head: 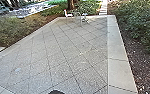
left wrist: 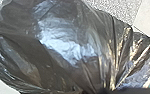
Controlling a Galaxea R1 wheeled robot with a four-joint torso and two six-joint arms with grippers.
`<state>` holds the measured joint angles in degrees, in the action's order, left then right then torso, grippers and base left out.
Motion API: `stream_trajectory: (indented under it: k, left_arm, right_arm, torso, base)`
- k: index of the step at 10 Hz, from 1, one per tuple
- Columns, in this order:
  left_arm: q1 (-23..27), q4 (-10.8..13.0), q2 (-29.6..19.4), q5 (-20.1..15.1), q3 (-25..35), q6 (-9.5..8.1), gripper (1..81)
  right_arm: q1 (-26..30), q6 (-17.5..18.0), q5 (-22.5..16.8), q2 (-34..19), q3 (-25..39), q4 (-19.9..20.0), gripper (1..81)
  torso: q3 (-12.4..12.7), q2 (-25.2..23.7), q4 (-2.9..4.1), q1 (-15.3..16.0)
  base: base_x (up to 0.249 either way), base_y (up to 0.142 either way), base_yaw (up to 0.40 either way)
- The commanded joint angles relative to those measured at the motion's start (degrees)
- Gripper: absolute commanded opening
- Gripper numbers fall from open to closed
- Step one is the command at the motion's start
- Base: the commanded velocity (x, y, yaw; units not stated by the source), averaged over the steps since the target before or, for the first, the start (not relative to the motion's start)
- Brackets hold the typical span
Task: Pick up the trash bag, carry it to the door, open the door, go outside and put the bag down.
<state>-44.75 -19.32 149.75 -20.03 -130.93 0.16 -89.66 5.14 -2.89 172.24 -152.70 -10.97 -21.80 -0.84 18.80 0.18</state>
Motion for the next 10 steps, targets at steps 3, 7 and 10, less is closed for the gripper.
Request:
stream_trajectory:
  k: [3, 7, 10]
  left_arm:
    - [8.58, -1.95, -3.66, -6.51, -0.47, 0.28, 1.0]
    - [8.32, -1.95, -4.1, -6.51, 0.32, 0.28, 81.1]
    - [2.09, -1.07, -1.57, -6.17, -0.55, 1.16, 1.0]
  right_arm:
    - [-0.66, -0.13, -4.14, 1.29, 0.75, -0.19, 81.1]
    - [-0.65, -0.13, -3.88, 1.29, 0.4, 0.07, 81.1]
    - [-0.65, -0.13, -3.53, 1.38, 0.4, 0.42, 81.1]
  torso:
    - [-0.02, 0.0, 0.02, 0.0]
    - [-0.04, 0.0, 0.02, 0.02]
    - [5.73, 0.0, 0.02, 0.02]
  base:
    - [0.0, 0.0, 0.0]
    - [0.0, 0.0, 0.0]
    - [0.0, 0.0, 0.0]
